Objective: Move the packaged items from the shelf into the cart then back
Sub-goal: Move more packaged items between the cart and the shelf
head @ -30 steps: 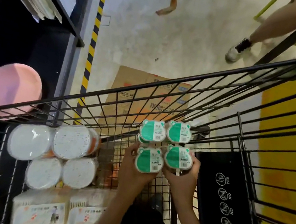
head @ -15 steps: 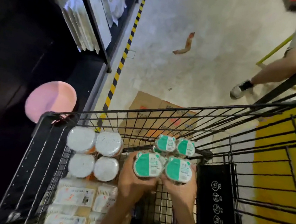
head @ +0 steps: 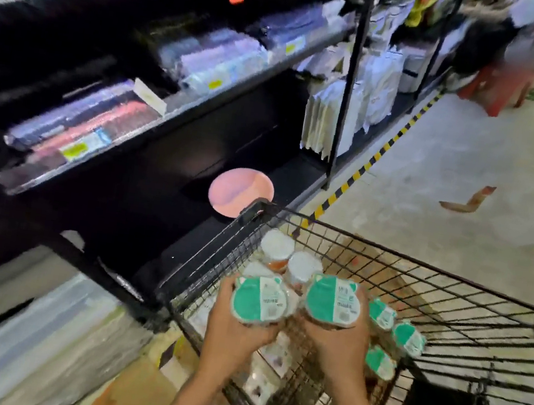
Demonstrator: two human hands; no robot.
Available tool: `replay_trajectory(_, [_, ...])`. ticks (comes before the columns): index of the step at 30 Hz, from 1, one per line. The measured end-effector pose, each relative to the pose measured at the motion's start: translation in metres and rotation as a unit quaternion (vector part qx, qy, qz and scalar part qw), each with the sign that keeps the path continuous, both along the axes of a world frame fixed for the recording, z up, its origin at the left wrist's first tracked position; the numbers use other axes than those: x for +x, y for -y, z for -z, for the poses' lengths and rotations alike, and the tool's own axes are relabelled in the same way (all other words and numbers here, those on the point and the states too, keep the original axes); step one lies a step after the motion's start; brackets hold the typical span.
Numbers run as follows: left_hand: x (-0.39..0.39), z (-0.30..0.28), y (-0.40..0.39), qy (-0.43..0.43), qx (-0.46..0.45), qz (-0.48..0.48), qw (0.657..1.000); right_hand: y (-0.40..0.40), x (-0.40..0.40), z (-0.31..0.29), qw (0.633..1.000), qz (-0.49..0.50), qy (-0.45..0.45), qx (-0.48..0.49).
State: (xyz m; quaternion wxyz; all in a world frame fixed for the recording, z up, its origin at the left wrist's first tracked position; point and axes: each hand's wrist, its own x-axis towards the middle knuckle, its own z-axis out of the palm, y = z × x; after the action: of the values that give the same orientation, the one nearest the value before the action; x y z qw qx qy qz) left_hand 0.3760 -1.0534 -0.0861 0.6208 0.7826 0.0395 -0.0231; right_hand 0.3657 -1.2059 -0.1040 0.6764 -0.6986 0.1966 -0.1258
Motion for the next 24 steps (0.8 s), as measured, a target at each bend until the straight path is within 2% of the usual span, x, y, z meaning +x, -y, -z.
replay_trajectory(5, [-0.041,-0.04,-0.08,0.053,0.018,-0.126,0.99,-0.075,-0.007,-0.033,0.989,-0.14,0.029,0.024])
replay_trajectory(10, [-0.108,-0.076,-0.167,0.081,0.041,-0.226,0.97,-0.17,-0.039,-0.062,0.96,-0.272,0.056,0.033])
replay_trajectory(17, [-0.237,-0.093,-0.302,0.081,0.051,-0.364,0.927,-0.317,-0.134,-0.096,0.896,-0.439,0.056,0.043])
replay_trajectory(24, [-0.378,-0.102,-0.439,0.074,0.054,-0.443,0.892,-0.461,-0.249,-0.104,0.849,-0.523,0.041,0.055])
